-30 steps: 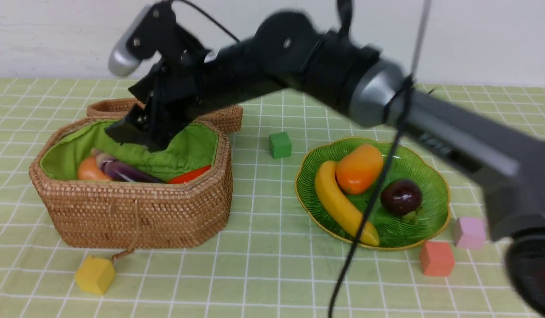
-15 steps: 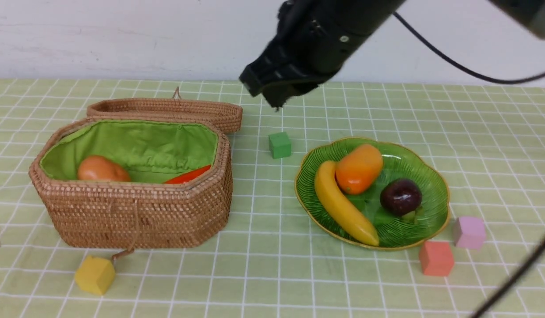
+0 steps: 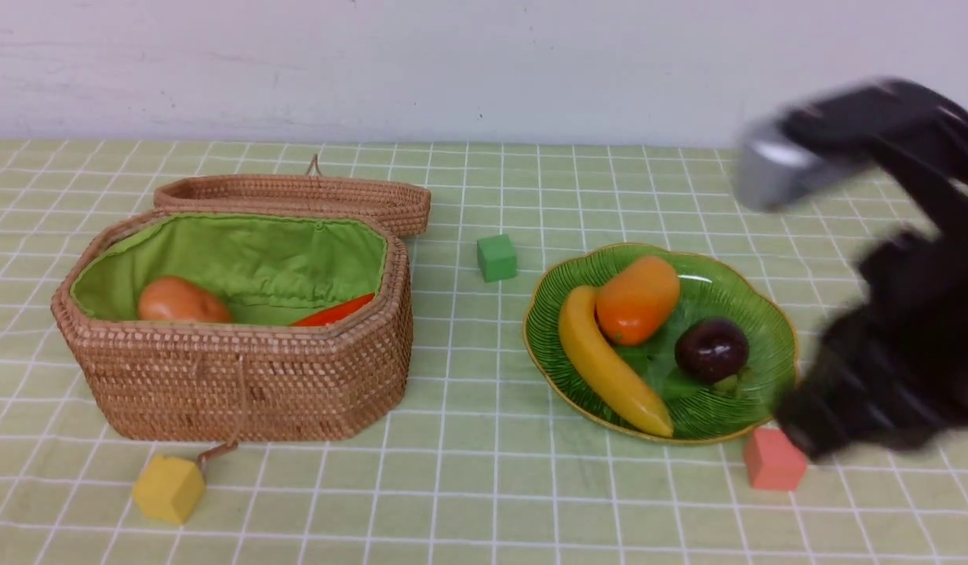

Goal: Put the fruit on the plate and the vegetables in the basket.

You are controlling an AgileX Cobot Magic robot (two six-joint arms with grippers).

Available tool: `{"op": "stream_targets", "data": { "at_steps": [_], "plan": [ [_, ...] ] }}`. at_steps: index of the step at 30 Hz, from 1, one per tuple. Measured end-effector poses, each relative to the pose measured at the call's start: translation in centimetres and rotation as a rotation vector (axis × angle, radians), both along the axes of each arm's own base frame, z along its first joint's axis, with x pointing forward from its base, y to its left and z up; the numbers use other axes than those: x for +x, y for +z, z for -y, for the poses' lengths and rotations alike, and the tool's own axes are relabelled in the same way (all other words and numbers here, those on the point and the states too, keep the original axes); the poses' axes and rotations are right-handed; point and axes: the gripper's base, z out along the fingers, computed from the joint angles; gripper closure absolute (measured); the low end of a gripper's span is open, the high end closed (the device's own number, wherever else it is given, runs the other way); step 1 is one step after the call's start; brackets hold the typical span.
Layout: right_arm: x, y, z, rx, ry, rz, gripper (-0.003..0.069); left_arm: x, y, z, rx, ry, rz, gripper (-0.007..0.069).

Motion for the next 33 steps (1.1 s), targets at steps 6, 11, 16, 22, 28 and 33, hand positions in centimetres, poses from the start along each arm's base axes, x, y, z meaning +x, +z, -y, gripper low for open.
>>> {"op": "stream_targets", "data": {
  "at_steps": [6,11,16,22,28,33],
  "plan": [
    [-3.7,-0.7,2.9,0.032,-0.013,0.026,0.0669,0.7,-1.8,0.3,0.016,-0.002,-0.057,0.0638],
    [-6.1,-0.1,4.9,0.089,-0.012,0.087,0.0666,1.3,-3.4,0.5,0.033,-0.002,-0.109,0.0638],
    [-7.7,0.7,6.1,0.136,-0.01,0.141,0.0663,1.6,-4.4,0.5,0.044,-0.002,-0.143,0.0638],
    [-9.0,1.2,7.2,0.171,-0.009,0.184,0.0659,1.7,-5.2,0.6,0.055,-0.003,-0.176,0.0638],
    [-9.5,-0.5,9.6,0.153,-0.177,0.339,0.0678,1.7,-5.4,0.6,0.062,-0.003,-0.196,0.0638],
    [-8.9,-8.5,11.0,0.144,-0.371,0.566,0.068,1.7,-5.5,0.6,0.064,-0.004,-0.202,0.0638]
  ]
}}
